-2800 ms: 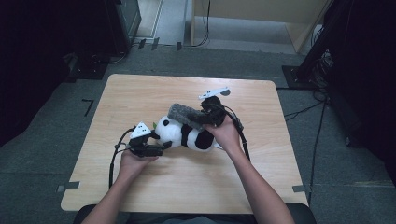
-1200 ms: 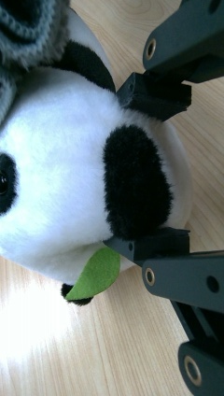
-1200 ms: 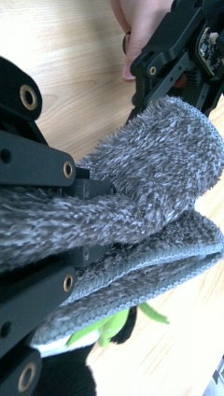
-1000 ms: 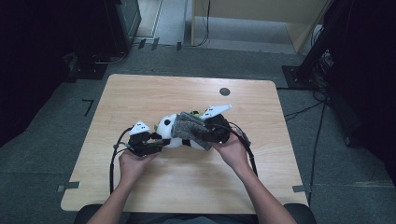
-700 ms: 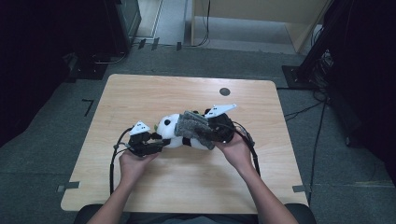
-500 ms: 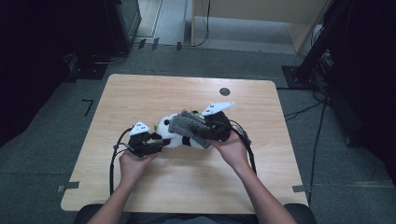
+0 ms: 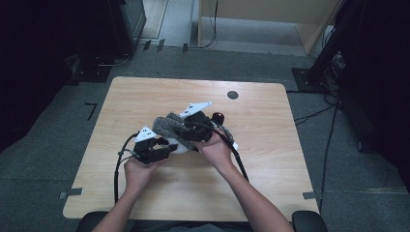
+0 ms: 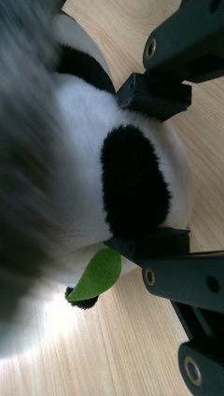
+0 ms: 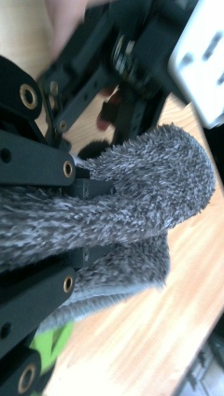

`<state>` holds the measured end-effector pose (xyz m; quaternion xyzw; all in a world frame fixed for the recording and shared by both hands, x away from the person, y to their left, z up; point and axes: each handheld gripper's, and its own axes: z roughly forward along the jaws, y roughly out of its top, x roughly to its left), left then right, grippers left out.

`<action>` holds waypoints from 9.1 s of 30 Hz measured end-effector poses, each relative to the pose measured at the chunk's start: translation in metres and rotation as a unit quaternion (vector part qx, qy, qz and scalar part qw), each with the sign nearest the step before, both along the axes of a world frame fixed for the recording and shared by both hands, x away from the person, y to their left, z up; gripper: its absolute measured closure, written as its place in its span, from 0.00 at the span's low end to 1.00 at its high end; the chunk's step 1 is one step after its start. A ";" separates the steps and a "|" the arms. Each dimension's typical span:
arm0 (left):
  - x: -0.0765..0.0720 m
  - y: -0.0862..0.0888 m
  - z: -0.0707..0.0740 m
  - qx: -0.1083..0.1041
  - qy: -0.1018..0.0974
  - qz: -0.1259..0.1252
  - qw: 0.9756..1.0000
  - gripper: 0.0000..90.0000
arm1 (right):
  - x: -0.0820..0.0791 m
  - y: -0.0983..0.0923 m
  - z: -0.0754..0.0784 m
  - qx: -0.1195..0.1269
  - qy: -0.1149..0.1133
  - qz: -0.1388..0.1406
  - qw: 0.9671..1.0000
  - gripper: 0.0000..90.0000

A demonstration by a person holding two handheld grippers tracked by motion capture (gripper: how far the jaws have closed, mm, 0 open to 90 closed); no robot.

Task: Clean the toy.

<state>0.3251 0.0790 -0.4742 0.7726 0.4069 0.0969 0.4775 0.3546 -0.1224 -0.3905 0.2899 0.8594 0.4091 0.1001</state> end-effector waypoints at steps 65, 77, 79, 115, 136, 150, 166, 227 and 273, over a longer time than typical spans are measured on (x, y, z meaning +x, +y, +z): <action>0.002 0.006 -0.006 0.000 0.025 -0.009 1.000 0.51 | -0.008 -0.151 0.024 0.075 0.003 -0.118 0.990 0.87; 0.003 0.005 -0.003 -0.001 0.029 -0.006 1.000 0.51 | -0.027 -0.102 0.047 0.080 -0.012 -0.040 0.996 0.87; 0.003 0.005 -0.003 -0.001 0.031 -0.005 1.000 0.51 | -0.028 -0.089 0.043 0.076 -0.008 -0.026 0.997 0.87; 0.008 0.008 0.000 -0.009 0.051 -0.009 0.999 0.51 | -0.032 -0.080 -0.024 0.038 0.051 0.002 0.998 0.87; 0.012 0.009 0.003 -0.002 0.059 -0.020 0.998 0.52 | -0.044 -0.139 -0.018 0.046 0.022 -0.037 0.998 0.86; 0.013 0.011 0.002 -0.003 0.061 -0.023 0.998 0.52 | -0.042 -0.170 -0.016 0.048 0.008 -0.076 0.996 0.86; 0.009 0.012 -0.002 -0.001 0.060 -0.023 0.998 0.52 | -0.022 -0.191 -0.008 0.094 -0.015 -0.158 0.983 0.86; 0.012 0.015 -0.001 -0.008 0.064 -0.028 0.998 0.52 | 0.010 -0.175 -0.080 0.075 0.091 -0.186 0.976 0.85; 0.015 0.026 0.014 -0.038 0.100 -0.020 0.994 0.57 | -0.007 -0.213 -0.027 0.101 -0.003 -0.201 0.974 0.85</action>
